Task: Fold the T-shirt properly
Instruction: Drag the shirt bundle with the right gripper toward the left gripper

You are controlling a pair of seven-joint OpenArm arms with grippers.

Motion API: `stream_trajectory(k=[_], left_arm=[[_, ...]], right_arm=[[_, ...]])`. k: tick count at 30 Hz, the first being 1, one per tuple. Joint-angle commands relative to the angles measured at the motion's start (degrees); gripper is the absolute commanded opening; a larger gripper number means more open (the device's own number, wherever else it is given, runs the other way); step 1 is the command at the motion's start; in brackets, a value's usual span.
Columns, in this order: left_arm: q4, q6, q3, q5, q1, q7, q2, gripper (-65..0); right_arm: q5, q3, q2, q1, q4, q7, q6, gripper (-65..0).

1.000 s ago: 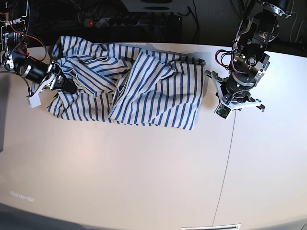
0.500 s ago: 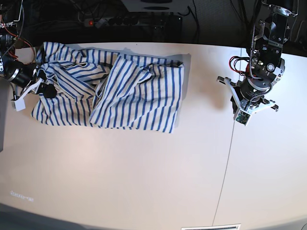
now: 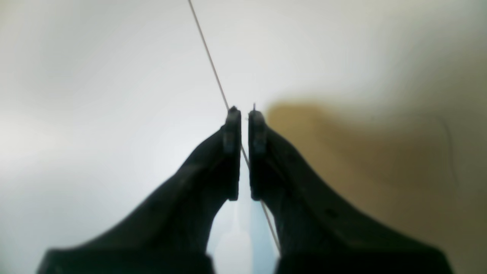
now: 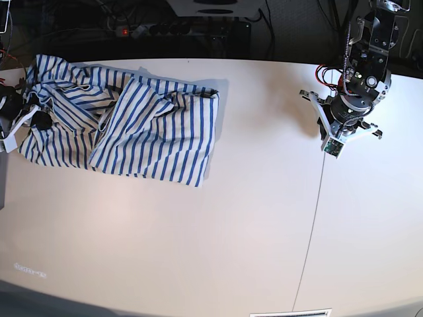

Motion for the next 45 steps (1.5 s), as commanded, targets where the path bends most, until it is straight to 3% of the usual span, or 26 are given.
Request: stream_trajectory(k=[1,9,14,19,28,34,38,45], left_arm=[[1.07,-0.76,-0.44,0.11,-0.28,-0.59,-0.48,-57.8],[1.05,-0.83,-0.44,0.15,0.87,-0.2,-0.48,-57.8],[1.05,-2.78,-0.42,0.28,3.65,-1.36,-0.48,-57.8],[0.94,-2.86,-0.42,-0.15,4.44,-6.34,-0.44,-57.8],[-3.65,-2.89,-0.42,-1.42,2.51,-8.09,0.2,-57.8],[-11.02,-5.44,-0.35,-1.36,0.33,-9.44,4.24,-57.8],[-15.72,-5.44,-0.35,-1.2,-1.66,-9.81,5.9,-57.8],[-17.0,-6.34,1.44,-2.25,-1.88,-9.46,6.82,-57.8]], right_arm=[[-1.16,0.28,1.31,-0.09,-0.46,-1.49,0.83,-65.0],[4.81,2.03,1.01,-0.04,0.13,-1.73,0.85,-65.0],[11.43,10.64,-1.31,0.13,1.53,-4.87,0.87,-65.0],[15.61,16.24,-2.49,0.87,4.04,-7.93,0.87,-65.0],[12.81,16.94,-2.49,0.87,16.59,-7.96,0.87,-65.0],[10.23,16.92,-2.47,0.85,26.67,-7.96,0.85,-65.0],[7.39,16.57,-2.47,0.83,32.96,-7.93,0.85,-65.0],[2.62,10.86,-2.47,0.7,39.67,-6.21,0.79,-65.0]])
